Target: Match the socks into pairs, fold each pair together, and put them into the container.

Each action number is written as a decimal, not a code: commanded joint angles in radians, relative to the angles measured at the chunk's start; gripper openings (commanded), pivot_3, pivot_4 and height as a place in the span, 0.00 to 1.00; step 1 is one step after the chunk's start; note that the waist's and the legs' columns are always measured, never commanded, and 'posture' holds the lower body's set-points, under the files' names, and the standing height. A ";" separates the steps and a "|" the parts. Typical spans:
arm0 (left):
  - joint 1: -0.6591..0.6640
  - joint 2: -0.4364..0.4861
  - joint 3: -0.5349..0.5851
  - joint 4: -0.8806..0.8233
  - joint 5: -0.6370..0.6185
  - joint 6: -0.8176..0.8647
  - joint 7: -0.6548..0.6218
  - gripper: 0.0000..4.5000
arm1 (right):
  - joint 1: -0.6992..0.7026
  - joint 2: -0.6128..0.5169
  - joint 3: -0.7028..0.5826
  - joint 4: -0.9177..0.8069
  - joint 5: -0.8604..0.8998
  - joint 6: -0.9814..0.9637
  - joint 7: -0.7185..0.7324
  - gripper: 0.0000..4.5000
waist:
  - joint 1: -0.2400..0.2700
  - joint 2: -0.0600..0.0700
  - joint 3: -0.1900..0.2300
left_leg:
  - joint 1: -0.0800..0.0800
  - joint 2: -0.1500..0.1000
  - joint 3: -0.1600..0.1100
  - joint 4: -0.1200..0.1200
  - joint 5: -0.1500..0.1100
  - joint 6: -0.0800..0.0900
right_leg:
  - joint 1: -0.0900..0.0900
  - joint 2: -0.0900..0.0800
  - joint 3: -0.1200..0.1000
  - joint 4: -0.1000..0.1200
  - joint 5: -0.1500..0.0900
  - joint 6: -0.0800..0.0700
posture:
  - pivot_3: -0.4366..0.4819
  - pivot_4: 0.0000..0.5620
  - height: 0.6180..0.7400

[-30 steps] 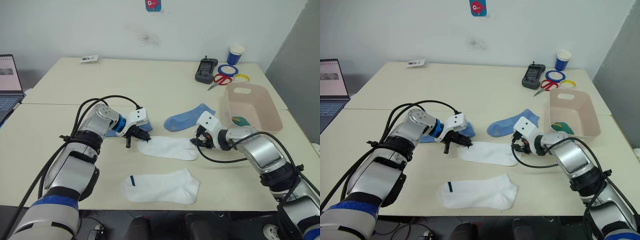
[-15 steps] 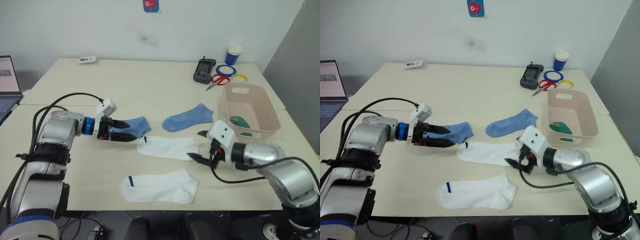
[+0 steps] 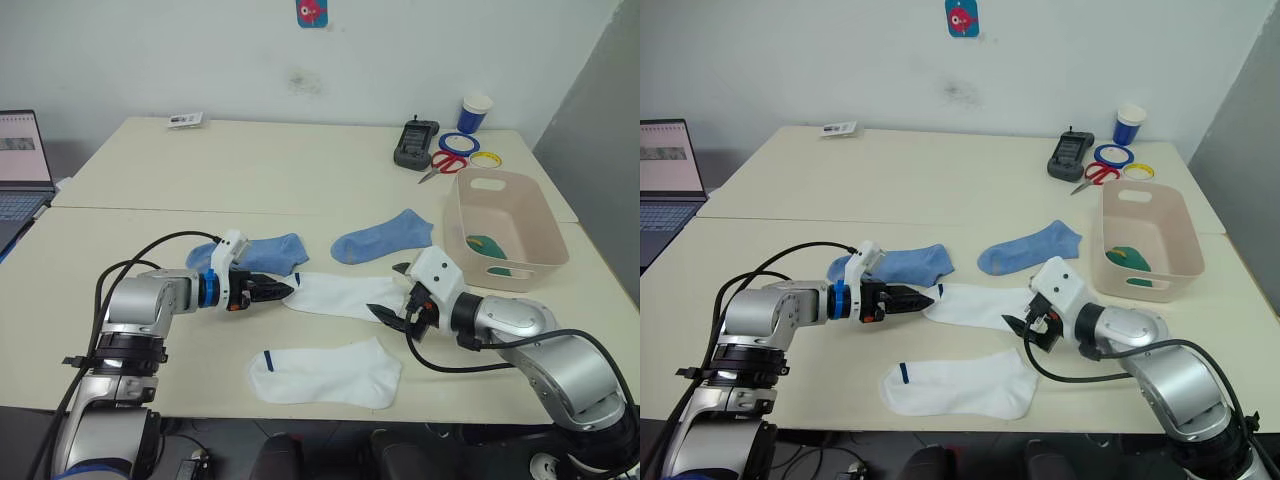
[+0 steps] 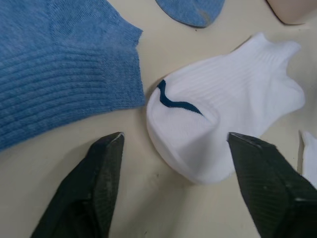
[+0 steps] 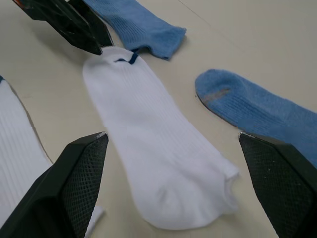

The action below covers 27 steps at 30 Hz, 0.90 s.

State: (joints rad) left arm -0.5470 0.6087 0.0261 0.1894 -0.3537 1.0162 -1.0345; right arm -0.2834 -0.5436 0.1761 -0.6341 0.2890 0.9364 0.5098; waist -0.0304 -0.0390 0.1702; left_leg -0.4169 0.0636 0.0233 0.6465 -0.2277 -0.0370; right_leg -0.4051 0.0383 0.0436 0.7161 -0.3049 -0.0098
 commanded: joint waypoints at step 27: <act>0.071 -0.057 0.052 -0.089 -0.115 -0.159 0.073 0.00 | 0.016 0.176 -0.120 0.215 0.043 -0.049 -0.070 0.01 | -0.001 0.000 0.000 | 0.000 0.000 0.003 -0.001 0.000 0.000 | 0.000 0.000 0.000 0.000 0.000 0.000 | 0.48 0.27 0.93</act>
State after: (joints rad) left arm -0.4655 0.5469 0.0427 0.1456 -0.4377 0.8781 -0.9605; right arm -0.2620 -0.3571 0.0705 -0.3609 0.3170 0.8999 0.4334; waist -0.0315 -0.0390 0.1703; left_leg -0.4169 0.0635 0.0259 0.6458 -0.2277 -0.0370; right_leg -0.4054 0.0384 0.0435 0.7161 -0.3048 -0.0098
